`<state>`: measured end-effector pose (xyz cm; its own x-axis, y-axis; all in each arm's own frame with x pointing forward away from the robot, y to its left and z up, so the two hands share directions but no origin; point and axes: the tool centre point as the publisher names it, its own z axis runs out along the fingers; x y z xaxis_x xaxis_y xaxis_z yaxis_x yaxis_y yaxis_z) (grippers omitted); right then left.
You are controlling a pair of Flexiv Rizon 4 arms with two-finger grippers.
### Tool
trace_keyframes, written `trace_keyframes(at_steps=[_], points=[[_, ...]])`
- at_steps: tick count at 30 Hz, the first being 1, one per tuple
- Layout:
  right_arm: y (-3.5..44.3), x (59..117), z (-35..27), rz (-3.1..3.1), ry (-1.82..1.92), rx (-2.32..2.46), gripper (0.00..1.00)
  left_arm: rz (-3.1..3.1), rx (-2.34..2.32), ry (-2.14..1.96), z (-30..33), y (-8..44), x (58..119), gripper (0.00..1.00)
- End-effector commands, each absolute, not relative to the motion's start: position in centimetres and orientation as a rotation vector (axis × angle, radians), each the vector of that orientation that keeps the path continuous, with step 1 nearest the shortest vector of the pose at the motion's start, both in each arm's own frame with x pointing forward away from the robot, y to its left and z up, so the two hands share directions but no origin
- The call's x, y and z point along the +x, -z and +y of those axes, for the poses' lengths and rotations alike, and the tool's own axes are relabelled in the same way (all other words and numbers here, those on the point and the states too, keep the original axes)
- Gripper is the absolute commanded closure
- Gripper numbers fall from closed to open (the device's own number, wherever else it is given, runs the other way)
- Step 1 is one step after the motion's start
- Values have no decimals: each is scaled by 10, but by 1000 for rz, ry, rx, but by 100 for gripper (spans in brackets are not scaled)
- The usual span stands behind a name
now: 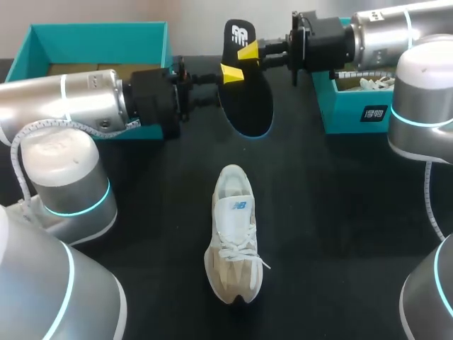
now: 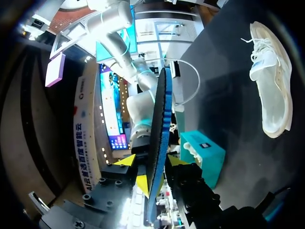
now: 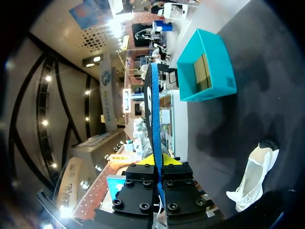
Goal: Take the shoe out of the shoebox, open the shoe tongue, remove and reinsert the insole, then place the shoe into the shoebox
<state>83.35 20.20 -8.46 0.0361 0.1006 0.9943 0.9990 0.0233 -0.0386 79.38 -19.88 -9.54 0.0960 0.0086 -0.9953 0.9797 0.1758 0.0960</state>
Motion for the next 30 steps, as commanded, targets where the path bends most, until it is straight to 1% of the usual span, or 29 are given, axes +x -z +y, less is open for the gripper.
trace_keyframes(at_steps=[1,7,9,11,20,21,22,23,30], points=[[85,834,204,-1267,1113,-1284,100,1223,1124,1003,-205,96,797,68],[85,834,204,-1267,1113,-1284,100,1225,1129,1002,-208,96,798,78],[85,834,204,-1267,1113,-1284,100,1225,1130,1002,-209,96,799,86],[85,834,204,-1267,1113,-1284,100,1226,1133,1000,-210,97,800,100],[86,833,204,-1252,1120,-1274,100,1236,1140,1000,-212,101,802,100],[86,832,204,-1252,1115,-1277,80,1236,1141,999,-212,102,803,100],[86,831,205,-1249,1121,-1275,51,1237,1142,998,-211,102,803,100],[85,831,205,-1241,1126,-1267,0,1237,1142,997,-210,102,804,100],[88,819,195,-1235,1134,-1264,0,1315,1109,1034,-192,105,804,100]])
